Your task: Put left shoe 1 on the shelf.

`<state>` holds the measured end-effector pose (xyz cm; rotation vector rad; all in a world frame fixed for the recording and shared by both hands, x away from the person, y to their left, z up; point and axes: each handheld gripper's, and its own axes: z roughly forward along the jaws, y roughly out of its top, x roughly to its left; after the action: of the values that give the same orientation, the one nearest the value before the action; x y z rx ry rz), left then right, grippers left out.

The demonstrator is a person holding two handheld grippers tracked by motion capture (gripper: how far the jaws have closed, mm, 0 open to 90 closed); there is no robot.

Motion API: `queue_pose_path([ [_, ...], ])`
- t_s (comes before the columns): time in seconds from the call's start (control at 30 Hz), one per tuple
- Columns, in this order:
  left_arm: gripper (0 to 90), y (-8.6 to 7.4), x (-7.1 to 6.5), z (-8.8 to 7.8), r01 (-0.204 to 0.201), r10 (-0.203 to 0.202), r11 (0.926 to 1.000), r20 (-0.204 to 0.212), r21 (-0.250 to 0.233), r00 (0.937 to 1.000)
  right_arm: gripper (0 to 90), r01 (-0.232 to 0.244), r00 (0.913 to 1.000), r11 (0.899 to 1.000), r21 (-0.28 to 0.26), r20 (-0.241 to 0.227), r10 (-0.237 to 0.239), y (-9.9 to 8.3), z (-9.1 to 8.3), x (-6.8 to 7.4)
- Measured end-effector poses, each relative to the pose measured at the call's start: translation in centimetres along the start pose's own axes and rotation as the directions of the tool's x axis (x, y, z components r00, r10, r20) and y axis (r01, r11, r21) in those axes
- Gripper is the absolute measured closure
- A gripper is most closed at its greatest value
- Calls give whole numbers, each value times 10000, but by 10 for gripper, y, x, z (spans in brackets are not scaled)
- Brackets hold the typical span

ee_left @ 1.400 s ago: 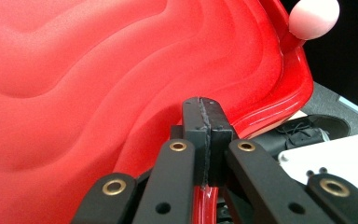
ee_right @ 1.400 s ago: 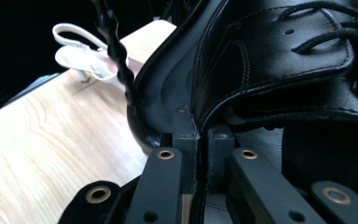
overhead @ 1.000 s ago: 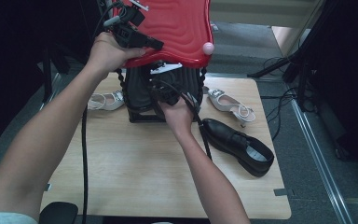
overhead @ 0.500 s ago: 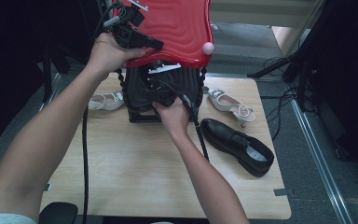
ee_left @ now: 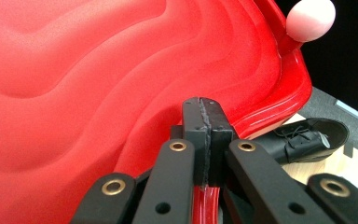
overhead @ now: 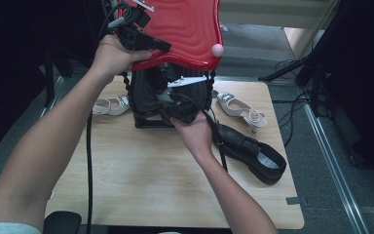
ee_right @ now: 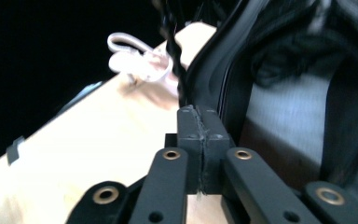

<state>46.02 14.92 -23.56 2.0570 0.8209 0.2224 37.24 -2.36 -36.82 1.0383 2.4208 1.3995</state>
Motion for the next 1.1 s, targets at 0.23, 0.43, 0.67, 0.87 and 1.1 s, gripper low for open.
queue_pose_path([
  [0.23,900,-1,0,0,24,-24,10000,9,-41,10000,900,118,9996,9998,172,-275,-113,-26,-14,-4],
  [0.43,900,-1,0,0,-2,2,10000,1,-41,10000,900,-80,9988,9990,437,-488,101,-48,-13,-11],
  [0.67,900,-1,0,0,-43,43,10000,3,-76,10000,900,395,9992,9968,699,-103,-389,-64,-4,-23],
  [0.87,900,-1,0,-1,144,-144,9999,-17,-2,9999,900,-171,9991,9977,660,-372,196,-59,2,-35],
  [1.1,900,-1,1,0,143,-143,9999,17,-57,9999,900,116,9996,9961,875,-250,-94,-52,4,-30],
])
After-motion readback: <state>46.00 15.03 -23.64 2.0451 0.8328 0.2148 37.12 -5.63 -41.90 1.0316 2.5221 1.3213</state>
